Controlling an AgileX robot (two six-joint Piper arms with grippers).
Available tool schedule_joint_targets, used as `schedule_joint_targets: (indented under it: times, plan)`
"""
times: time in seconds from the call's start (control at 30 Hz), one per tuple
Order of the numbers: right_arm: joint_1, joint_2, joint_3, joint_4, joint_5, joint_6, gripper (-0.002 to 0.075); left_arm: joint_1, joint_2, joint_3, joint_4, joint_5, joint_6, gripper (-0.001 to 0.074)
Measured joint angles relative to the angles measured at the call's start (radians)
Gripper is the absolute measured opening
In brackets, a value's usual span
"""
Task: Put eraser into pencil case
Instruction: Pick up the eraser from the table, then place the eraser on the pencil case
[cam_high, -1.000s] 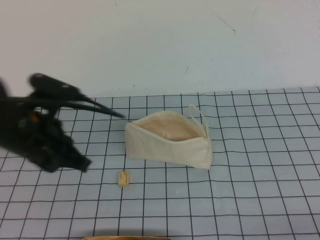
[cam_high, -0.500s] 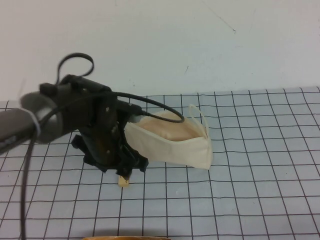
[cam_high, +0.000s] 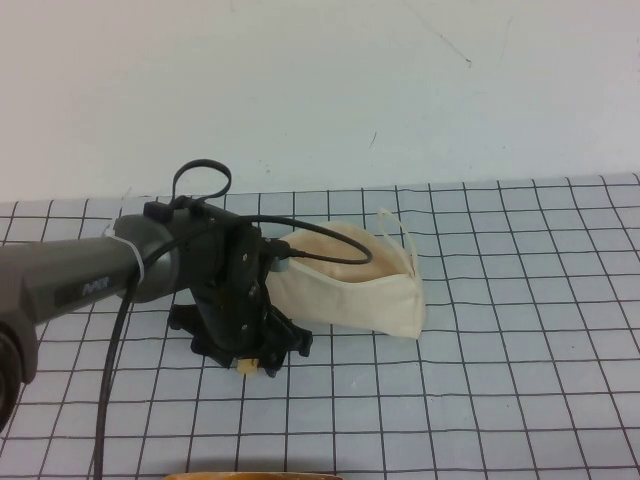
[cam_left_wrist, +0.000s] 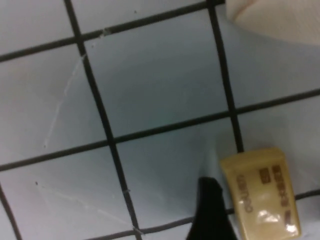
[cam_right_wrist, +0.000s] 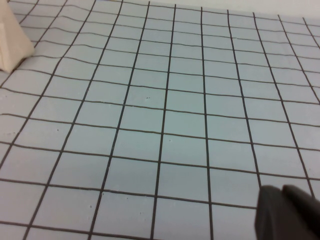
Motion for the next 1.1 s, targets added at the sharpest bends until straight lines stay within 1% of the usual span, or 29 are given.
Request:
schedule_joint_targets:
  times: [0.07,0.17,0.27,0.5,0.63,0.7,0.83,0.87,1.0,1.1]
  plan:
    - [0.0,0.0,0.0,0.0,0.0,0.0,-0.0001,-0.001,0.001,0.0,0.007,-0.004,-0.025,0.0411]
    - [0.0,0.0,0.0,0.0,0.0,0.0,-0.0001,-0.002,0.003,0.0,0.012,-0.009,-0.042,0.0333]
    - [0.0,0.0,0.0,0.0,0.0,0.0,-0.0001,-0.002,0.003,-0.002,0.018,0.005,-0.044,0.0183]
    - [0.0,0.0,0.0,0.0,0.0,0.0,-0.0001,-0.002,-0.045,-0.009,0.087,0.134,-0.016,0.0187]
    - [0.0,0.0,0.0,0.0,0.0,0.0,-0.0001,-0.002,-0.154,-0.009,0.074,0.127,0.011,0.0187]
    - [0.0,0.0,0.0,0.0,0.0,0.0,-0.0001,-0.007,-0.224,-0.009,0.03,0.068,0.048,0.0187]
    - [0.0,0.0,0.0,0.0,0.0,0.0,-0.0001,-0.028,-0.315,-0.009,-0.056,-0.112,0.126,0.0187]
    - [0.0,0.0,0.0,0.0,0.0,0.0,-0.0001,-0.042,-0.327,-0.009,-0.077,-0.206,0.141,0.0187]
    - [0.0,0.0,0.0,0.0,0.0,0.0,-0.0001,-0.056,-0.297,-0.009,-0.087,-0.325,0.151,0.0187]
    - [0.0,0.0,0.0,0.0,0.0,0.0,-0.0001,-0.058,-0.25,-0.016,-0.088,-0.361,0.156,0.0187]
